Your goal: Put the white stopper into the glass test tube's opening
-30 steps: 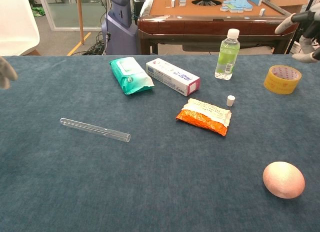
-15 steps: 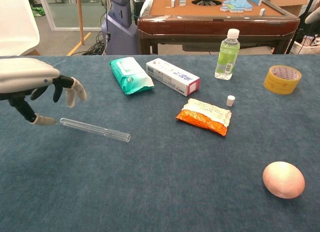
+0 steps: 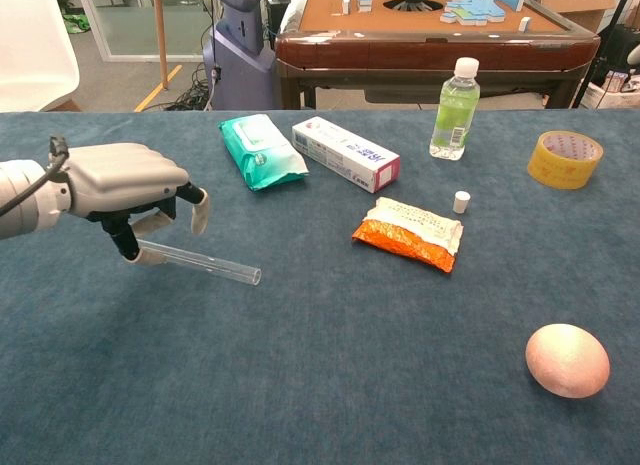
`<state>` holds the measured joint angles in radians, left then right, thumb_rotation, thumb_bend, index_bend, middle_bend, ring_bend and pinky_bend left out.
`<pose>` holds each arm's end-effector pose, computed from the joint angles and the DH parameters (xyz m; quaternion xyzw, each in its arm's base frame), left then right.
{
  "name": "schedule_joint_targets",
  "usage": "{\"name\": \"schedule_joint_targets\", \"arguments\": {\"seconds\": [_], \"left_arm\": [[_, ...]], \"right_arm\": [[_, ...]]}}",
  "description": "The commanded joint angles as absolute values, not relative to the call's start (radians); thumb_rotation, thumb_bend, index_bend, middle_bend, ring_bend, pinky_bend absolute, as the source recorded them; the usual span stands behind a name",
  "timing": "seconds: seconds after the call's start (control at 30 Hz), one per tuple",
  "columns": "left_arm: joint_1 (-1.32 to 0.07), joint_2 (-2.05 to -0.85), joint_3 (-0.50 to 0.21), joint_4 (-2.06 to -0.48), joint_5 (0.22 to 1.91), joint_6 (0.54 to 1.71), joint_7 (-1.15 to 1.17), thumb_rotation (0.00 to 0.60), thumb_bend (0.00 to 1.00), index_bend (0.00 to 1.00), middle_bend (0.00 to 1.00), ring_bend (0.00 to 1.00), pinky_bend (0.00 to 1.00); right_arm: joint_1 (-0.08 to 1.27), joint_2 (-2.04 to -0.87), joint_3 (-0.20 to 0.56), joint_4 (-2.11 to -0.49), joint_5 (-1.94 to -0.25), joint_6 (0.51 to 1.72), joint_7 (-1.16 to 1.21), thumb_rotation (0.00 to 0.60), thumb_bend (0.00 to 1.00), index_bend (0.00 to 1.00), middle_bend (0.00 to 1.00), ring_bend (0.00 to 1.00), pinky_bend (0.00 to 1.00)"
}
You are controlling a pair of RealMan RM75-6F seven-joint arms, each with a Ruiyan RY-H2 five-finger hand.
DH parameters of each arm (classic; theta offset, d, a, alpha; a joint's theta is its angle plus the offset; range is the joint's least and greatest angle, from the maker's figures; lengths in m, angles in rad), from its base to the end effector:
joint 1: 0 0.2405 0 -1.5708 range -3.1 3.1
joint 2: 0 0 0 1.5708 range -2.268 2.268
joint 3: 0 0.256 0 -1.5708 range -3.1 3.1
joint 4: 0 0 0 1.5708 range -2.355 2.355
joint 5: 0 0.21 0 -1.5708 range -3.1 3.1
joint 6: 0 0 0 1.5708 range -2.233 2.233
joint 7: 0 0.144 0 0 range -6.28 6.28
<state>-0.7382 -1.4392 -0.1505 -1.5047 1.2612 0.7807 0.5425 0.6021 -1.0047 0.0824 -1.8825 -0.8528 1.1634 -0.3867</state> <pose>-0.1583 0.3358 -0.0082 -0.8484 -0.2317 -0.2657 0.3948 -0.2295 -0.3062 0.1490 0.6429 -0.4214 0.2819 0.5741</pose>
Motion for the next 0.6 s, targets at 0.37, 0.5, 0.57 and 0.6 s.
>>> {"name": "schedule_joint_targets", "arguments": {"seconds": [0.37, 0.5, 0.57, 0.6], "left_arm": [[-0.811, -1.573, -0.138, -1.412, 1.106, 0.808, 0.648, 0.600, 0.24, 0.46, 0.92, 0.95, 1.00], [-0.820, -1.585, -0.134, -1.400, 1.085, 0.813, 0.652, 0.600, 0.24, 0.48, 0.92, 0.96, 1.00], [-0.824, -1.588, -0.132, -1.395, 1.073, 0.816, 0.656, 0.600, 0.24, 0.49, 0.93, 0.96, 1.00], [-0.827, -1.591, -0.130, -1.391, 1.065, 0.817, 0.660, 0.600, 0.24, 0.49, 0.93, 0.96, 1.00]], "right_arm": [[0.582, -1.007, 0.094, -1.869, -0.857, 1.128, -0.379, 0.600, 0.35, 0.16, 0.72, 0.80, 1.00], [0.575, -1.005, 0.096, -1.864, -0.857, 1.119, -0.374, 0.600, 0.35, 0.16, 0.72, 0.80, 1.00], [0.571, -1.005, 0.097, -1.861, -0.858, 1.116, -0.370, 0.600, 0.35, 0.16, 0.72, 0.80, 1.00], [0.569, -1.005, 0.098, -1.858, -0.858, 1.114, -0.367, 0.600, 0.35, 0.16, 0.72, 0.80, 1.00]]}}
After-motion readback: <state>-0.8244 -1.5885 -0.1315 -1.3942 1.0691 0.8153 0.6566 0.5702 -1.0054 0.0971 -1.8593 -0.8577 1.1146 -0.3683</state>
